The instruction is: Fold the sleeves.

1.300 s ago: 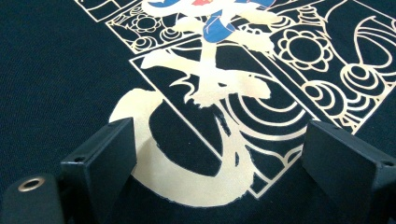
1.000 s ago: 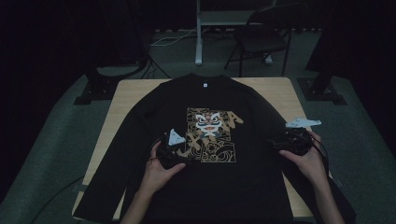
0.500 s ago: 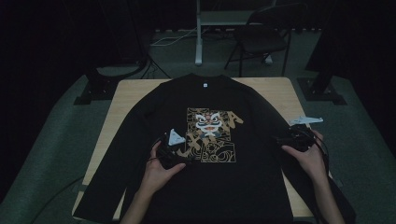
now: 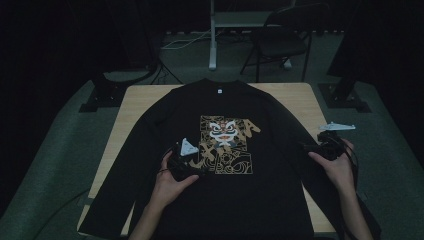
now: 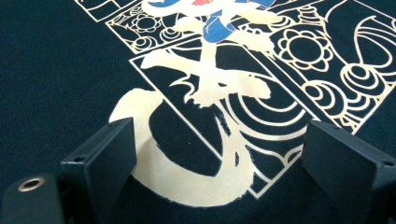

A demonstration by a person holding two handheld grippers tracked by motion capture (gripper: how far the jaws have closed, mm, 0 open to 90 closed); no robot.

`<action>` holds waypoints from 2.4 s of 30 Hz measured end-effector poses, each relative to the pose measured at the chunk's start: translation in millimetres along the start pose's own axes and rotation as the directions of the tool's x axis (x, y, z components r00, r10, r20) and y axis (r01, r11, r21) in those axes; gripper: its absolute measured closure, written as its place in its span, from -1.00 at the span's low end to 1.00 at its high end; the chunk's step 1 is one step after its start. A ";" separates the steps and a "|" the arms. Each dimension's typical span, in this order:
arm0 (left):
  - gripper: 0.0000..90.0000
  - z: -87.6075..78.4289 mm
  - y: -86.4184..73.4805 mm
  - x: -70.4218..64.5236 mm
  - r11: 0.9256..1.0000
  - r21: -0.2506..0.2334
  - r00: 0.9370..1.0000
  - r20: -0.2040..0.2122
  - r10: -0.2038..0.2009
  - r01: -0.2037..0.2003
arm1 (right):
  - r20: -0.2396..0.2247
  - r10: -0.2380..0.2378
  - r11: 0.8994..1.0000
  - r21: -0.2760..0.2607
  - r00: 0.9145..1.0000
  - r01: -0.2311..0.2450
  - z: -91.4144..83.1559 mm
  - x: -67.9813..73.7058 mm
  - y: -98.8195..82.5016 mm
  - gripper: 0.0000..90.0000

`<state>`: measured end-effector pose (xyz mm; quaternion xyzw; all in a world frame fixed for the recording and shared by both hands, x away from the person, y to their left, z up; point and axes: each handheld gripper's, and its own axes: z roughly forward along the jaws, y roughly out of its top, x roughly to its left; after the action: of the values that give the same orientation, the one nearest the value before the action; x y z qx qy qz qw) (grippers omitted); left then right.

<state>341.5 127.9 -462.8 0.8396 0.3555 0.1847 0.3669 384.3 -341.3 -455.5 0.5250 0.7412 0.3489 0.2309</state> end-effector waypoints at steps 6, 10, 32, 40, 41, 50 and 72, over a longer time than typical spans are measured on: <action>-0.75 0.0 0.0 0.0 1.000 0.000 1.000 0.000 0.000 0.000 | 0.012 0.005 1.000 0.013 1.000 -0.006 1.7 -3.1 -1.1 -0.68; -0.75 0.0 0.0 0.0 1.000 0.000 1.000 0.000 0.000 0.000 | 0.011 0.010 0.999 0.030 1.000 -0.010 4.0 -5.2 -3.1 -0.65; -0.75 0.0 0.0 -0.1 1.000 0.000 1.000 0.000 0.000 0.000 | 0.048 0.031 0.999 -0.021 0.998 -0.030 -1.5 -8.7 -7.4 0.91; -0.75 0.0 0.0 -0.1 1.000 0.000 1.000 0.000 0.001 -0.001 | 0.071 0.064 0.998 -0.019 0.995 -0.063 0.2 -8.2 -5.1 0.93; -0.75 0.0 0.0 -0.1 1.000 0.000 1.000 0.000 0.000 0.000 | 0.073 0.064 0.998 -0.018 0.995 -0.063 0.1 -7.7 -5.1 0.93; -0.75 0.0 0.0 -0.1 1.000 0.000 1.000 0.000 0.000 0.000 | 0.090 0.043 0.999 -0.012 0.995 -0.042 0.0 -5.0 -3.5 0.93; -0.75 0.0 0.0 -0.1 1.000 0.000 1.000 0.000 0.000 0.000 | 0.055 -0.089 0.987 -0.127 0.995 0.095 -26.5 38.9 34.1 0.93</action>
<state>341.5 127.9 -462.8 0.8397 0.3554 0.1848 0.3667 373.2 -305.0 -411.4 0.4826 0.7346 0.3720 0.2985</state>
